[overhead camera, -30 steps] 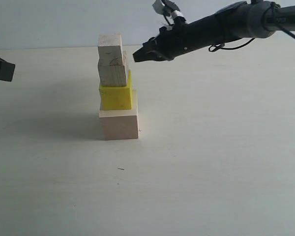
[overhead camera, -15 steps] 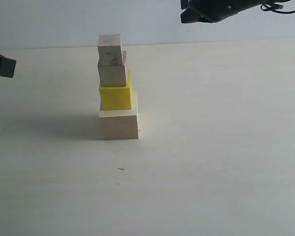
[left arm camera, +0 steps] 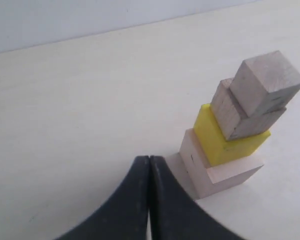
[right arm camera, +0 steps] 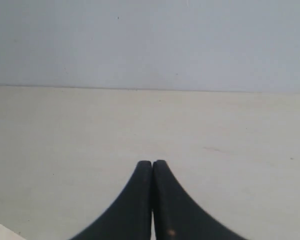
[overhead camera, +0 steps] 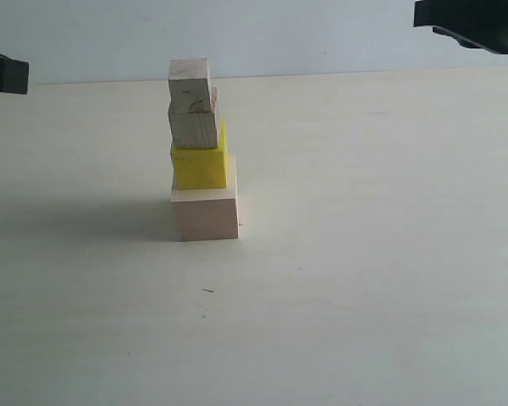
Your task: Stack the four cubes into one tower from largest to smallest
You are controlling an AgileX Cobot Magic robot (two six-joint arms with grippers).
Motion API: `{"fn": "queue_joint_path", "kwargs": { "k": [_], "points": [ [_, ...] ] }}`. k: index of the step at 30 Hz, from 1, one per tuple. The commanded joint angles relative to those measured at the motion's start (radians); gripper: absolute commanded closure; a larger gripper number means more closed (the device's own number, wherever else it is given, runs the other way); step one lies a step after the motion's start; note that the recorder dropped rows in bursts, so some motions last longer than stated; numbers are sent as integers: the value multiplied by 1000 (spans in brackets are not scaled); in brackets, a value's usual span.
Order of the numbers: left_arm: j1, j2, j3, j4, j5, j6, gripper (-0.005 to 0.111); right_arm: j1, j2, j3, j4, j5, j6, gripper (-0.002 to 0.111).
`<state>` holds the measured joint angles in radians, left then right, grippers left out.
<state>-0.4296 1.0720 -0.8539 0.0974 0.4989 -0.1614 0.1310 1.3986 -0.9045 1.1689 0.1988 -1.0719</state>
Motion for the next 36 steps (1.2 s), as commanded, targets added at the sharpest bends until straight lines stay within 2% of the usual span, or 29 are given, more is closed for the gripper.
{"fn": "queue_joint_path", "kwargs": {
  "k": [1,4,8,17,29,36],
  "points": [
    [2,-35,1,9,-46,-26,107,-3,-132,72,6,-10,-1,108],
    [15,-71,1,93,-54,-127,107,-3,-205,128,6,-46,-1,108],
    [65,-119,1,188,-54,-223,107,-3,-263,176,6,-55,0,108],
    [129,-227,48,230,-101,-237,107,-3,-343,199,6,-15,1,108],
    [131,-399,109,275,-102,-244,107,-3,-422,199,9,20,1,108],
    [131,-501,114,535,11,-479,107,-3,-492,199,-115,66,29,108]
  ]
}}
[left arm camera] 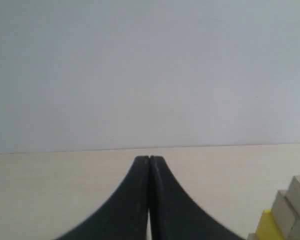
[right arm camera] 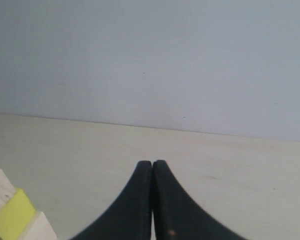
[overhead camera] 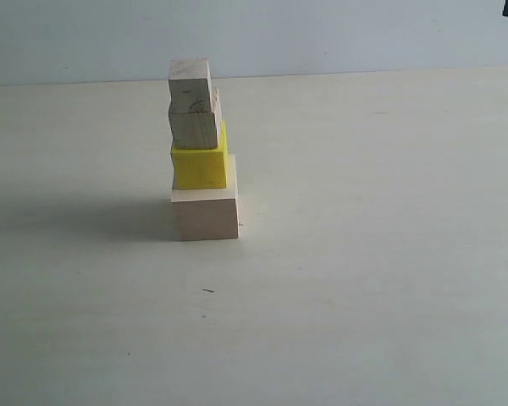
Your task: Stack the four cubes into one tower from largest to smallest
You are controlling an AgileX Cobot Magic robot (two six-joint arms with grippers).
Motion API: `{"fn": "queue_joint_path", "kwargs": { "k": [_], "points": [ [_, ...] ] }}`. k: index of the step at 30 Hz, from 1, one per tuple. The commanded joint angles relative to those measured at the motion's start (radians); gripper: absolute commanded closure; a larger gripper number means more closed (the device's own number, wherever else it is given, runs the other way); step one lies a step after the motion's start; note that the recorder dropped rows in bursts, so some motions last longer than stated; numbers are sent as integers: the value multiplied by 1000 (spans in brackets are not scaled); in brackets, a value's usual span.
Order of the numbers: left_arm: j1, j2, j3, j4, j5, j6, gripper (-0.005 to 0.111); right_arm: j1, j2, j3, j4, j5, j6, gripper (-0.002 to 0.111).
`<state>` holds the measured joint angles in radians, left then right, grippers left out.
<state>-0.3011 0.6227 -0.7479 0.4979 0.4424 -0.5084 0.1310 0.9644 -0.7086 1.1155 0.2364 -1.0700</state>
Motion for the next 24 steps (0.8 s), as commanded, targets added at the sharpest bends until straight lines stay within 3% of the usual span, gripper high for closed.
{"fn": "queue_joint_path", "kwargs": {
  "k": [1,8,18,24],
  "points": [
    [2,-64,12,157,84,-150,107,-3,-73,3,-65,19,42,108],
    [2,-200,118,216,87,-236,107,-3,-169,3,-301,-54,243,108],
    [2,-332,164,252,162,-232,107,-3,-191,3,-1051,8,1005,108],
    [2,-368,194,260,181,-228,107,-3,-191,3,-1089,34,1099,108]
  ]
}}
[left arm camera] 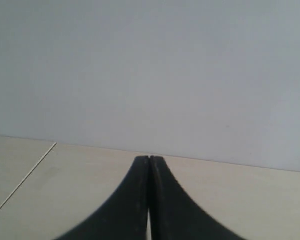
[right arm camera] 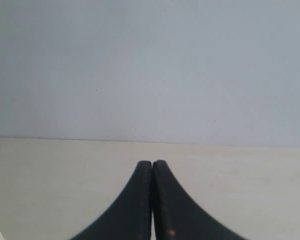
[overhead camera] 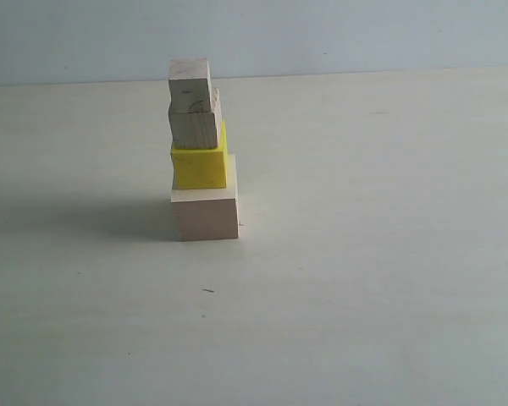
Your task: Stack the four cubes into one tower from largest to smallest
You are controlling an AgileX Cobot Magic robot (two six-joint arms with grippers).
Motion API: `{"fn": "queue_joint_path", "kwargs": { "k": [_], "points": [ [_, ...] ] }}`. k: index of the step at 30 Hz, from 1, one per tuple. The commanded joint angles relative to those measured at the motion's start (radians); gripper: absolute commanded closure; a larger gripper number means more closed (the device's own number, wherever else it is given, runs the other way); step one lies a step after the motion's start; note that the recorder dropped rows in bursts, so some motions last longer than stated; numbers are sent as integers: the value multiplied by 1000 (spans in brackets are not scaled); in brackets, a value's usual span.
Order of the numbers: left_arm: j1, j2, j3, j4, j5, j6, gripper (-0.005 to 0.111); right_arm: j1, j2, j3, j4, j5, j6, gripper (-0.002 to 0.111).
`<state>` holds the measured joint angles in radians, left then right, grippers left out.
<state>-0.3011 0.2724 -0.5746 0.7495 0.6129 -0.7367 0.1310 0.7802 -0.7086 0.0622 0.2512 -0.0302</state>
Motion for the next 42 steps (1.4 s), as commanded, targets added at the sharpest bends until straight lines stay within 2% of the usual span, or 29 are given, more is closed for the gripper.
{"fn": "queue_joint_path", "kwargs": {
  "k": [1,34,37,42],
  "points": [
    [2,-17,25,8,11,0,107,-3,-7,3,-36,33,59,108],
    [2,-20,26,27,11,0,107,-3,-7,3,-36,51,59,108],
    [46,-27,26,23,-9,-6,107,-3,-7,3,-36,51,59,108],
    [200,-62,29,-140,-56,-6,107,-3,-7,3,-36,51,57,108]
  ]
}}
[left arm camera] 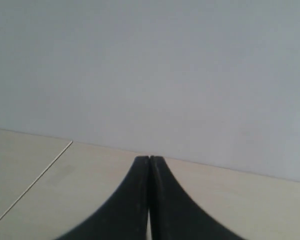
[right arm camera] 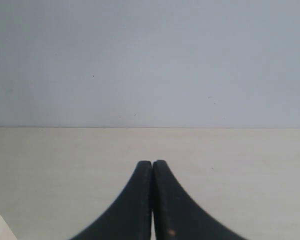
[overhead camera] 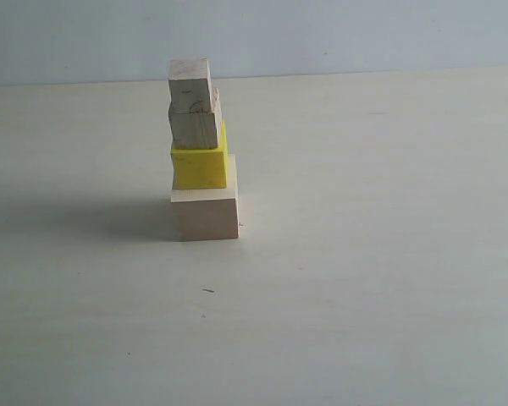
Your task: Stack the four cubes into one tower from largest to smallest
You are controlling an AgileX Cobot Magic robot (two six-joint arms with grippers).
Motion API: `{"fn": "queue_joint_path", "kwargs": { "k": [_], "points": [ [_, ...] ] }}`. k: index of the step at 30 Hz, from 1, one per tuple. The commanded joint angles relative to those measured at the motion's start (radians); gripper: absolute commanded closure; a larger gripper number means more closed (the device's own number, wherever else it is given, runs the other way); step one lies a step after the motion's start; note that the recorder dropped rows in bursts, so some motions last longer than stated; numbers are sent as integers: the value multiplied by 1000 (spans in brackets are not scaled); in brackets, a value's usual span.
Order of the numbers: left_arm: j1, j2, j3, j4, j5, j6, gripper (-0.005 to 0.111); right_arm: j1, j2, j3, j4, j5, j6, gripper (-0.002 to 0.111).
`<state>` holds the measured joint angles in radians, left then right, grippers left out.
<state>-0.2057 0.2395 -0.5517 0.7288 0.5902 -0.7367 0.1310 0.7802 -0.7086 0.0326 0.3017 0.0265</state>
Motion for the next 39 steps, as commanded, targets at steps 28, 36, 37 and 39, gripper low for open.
{"fn": "queue_joint_path", "kwargs": {
  "k": [28,36,37,39],
  "points": [
    [265,-239,492,-620,-230,419,107,-3,-7,3,-6,0,0,108],
    [265,-239,552,-638,-246,445,107,-3,-7,3,-6,0,2,108],
    [265,-239,552,-638,-246,445,107,-3,-7,3,-6,0,2,108],
    [265,-239,552,-643,-246,445,107,-3,-7,3,-6,0,2,108]
  ]
}}
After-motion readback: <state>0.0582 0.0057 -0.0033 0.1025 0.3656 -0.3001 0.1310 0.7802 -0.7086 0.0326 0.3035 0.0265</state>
